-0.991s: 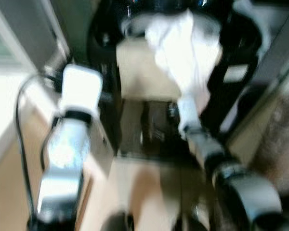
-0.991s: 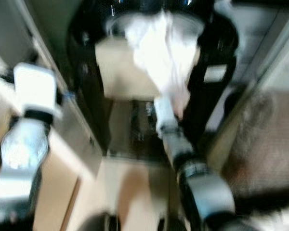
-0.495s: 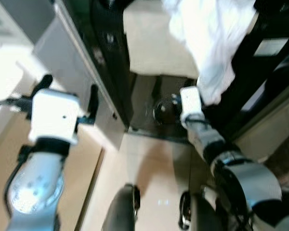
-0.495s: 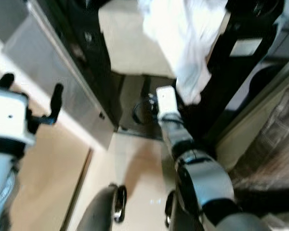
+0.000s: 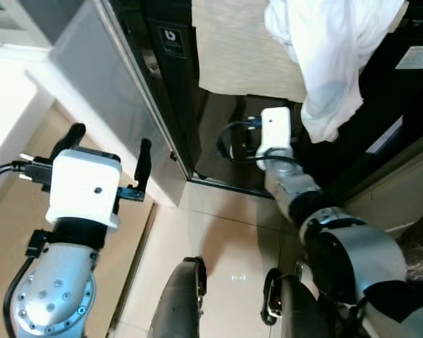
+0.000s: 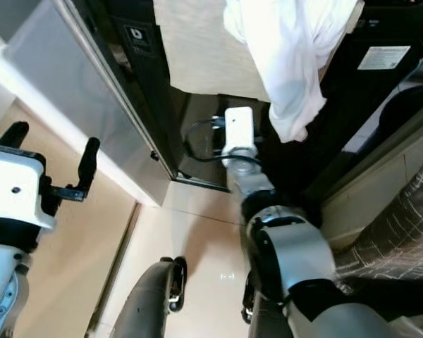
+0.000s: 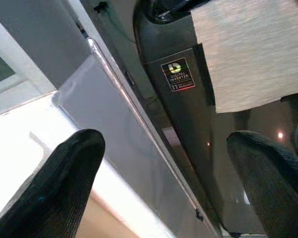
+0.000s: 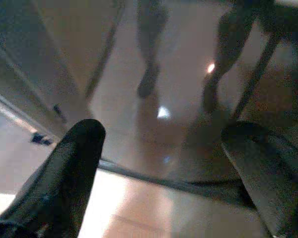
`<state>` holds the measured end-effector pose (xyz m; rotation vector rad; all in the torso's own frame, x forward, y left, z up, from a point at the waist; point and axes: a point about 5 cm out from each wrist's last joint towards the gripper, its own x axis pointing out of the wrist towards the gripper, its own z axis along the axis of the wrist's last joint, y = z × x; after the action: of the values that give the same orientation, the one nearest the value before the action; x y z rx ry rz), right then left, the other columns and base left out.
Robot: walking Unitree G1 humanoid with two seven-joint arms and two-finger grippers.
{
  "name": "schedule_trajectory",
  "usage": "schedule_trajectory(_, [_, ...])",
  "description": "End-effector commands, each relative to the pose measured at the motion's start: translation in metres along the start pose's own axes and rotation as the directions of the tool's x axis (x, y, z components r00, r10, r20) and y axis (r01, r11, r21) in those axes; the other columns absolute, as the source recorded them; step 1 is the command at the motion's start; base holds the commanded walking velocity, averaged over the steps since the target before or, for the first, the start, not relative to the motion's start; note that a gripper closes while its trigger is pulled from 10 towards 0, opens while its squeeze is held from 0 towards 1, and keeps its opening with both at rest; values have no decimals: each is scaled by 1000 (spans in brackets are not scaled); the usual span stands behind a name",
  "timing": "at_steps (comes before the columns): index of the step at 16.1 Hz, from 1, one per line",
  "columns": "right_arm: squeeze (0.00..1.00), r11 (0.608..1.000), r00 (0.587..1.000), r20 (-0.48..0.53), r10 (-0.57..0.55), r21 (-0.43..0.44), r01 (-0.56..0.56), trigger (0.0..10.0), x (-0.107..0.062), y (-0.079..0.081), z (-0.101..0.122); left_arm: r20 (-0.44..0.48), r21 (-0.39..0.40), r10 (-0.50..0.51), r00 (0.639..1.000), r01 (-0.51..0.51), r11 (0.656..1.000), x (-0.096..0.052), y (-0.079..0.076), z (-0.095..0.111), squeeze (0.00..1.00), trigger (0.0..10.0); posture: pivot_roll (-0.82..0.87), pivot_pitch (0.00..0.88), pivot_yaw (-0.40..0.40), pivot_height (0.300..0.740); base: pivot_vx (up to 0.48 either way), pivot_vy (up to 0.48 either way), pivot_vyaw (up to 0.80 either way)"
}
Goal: Clothes washing
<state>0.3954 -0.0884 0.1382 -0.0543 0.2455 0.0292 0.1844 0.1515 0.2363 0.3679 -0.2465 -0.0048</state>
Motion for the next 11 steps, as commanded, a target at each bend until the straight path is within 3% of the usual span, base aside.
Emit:
schedule_trajectory(1, [1000, 999, 1000, 18, 20, 32, -20, 10000, 1, 7, 13, 11, 1, 17, 1000, -17, 1000, -4, 2, 4, 0, 10000, 448, 369, 99, 708, 0, 0, 0])
schedule_trajectory(4, [1000, 998, 971, 232, 64, 5, -67, 10000, 1, 16, 79, 47, -19, 24, 999, -23, 1000, 13, -4, 3, 0, 10000, 393, 314, 51, 708, 0, 0, 0])
schedule_trajectory(6, [1000, 996, 950, 301, 84, -21, -81, 10000, -1, 20, 99, 62, -23, 28, 998, -26, 999, 19, -5, 3, 0, 10000, 377, 293, 40, 708, 0, 0, 0])
schedule_trajectory(7, [1000, 994, 900, 422, 107, -30, -104, 10000, -8, 24, 137, 90, -30, 25, 996, -22, 999, 32, -7, 1, 0, 10000, 343, 251, 20, 708, 0, 0, 0])
schedule_trajectory(8, [1000, 993, 878, 466, 112, -32, -110, 10000, -12, 25, 151, 104, -32, 23, 994, -20, 999, 36, -7, 3, 0, 10000, 338, 244, 17, 708, 0, 0, 0])
schedule_trajectory(9, [1000, 992, 804, 581, 124, -46, -119, 10000, -23, 25, 185, 151, -35, 21, 988, -15, 999, 50, -8, 6, 0, 10000, 304, 200, -3, 708, 0, 0, 0])
schedule_trajectory(11, [1000, 988, 697, 700, 156, -100, -120, 10000, -38, 23, 220, 185, -42, 22, 982, -14, 999, 66, -10, 5, 0, 10000, 265, 141, -18, 708, 0, 0, 0])
